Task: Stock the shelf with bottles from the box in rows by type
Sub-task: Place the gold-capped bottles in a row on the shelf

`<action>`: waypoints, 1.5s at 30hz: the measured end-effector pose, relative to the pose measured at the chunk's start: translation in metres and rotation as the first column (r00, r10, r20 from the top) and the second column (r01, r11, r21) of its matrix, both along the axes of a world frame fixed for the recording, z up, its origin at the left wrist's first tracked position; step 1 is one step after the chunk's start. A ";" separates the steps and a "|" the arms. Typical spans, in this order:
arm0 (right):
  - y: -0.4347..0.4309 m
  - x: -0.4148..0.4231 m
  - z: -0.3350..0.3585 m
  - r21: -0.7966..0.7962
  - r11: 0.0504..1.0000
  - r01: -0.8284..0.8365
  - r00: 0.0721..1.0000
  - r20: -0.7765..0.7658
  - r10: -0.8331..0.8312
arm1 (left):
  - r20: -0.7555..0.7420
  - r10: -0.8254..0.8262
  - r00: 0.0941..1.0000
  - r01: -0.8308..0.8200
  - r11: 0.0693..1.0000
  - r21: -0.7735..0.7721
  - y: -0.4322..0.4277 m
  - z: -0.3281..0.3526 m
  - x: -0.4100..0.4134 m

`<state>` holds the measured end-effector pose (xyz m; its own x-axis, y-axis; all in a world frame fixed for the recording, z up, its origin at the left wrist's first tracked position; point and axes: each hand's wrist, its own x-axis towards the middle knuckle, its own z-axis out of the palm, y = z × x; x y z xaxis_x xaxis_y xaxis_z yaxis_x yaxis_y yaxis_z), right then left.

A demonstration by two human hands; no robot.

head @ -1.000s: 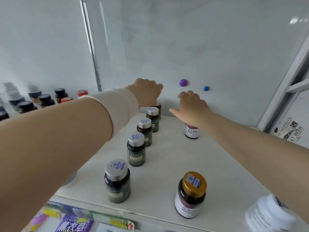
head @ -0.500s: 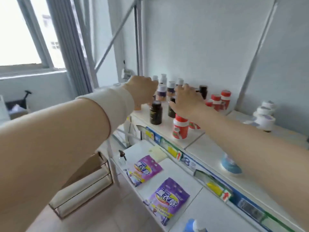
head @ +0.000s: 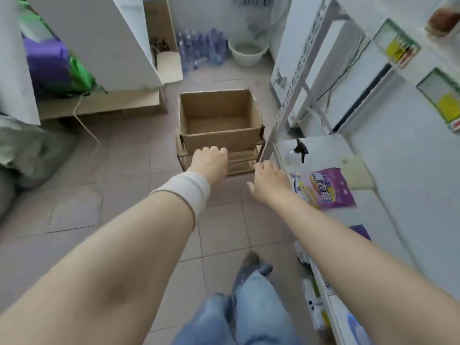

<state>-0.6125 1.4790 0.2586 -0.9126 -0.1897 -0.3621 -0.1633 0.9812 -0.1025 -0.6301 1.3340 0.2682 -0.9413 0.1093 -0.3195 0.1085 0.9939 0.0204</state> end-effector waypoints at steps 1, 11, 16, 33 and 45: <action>-0.004 -0.007 -0.019 0.016 1.000 -0.024 0.999 0.046 0.023 | 0.052 0.019 0.998 -0.019 1.000 -0.003 -0.006 -0.021 -0.004; -0.005 -0.089 -0.121 0.040 0.989 -0.144 0.919 0.377 0.118 | 0.409 0.203 0.890 -0.230 0.973 0.017 -0.014 -0.131 -0.066; -0.016 -0.146 -0.135 0.053 0.982 -0.184 0.877 0.460 0.140 | 0.443 0.232 0.866 -0.278 0.960 0.041 -0.025 -0.144 -0.124; -0.057 -0.444 -0.250 0.014 0.947 0.320 0.841 0.457 -0.291 | 0.602 0.150 0.784 -0.373 0.890 0.264 -0.045 -0.263 -0.417; -0.041 -0.504 -0.421 0.304 0.907 0.292 0.681 0.599 -0.420 | 0.824 0.385 0.416 -0.775 0.625 0.099 0.007 -0.437 -0.481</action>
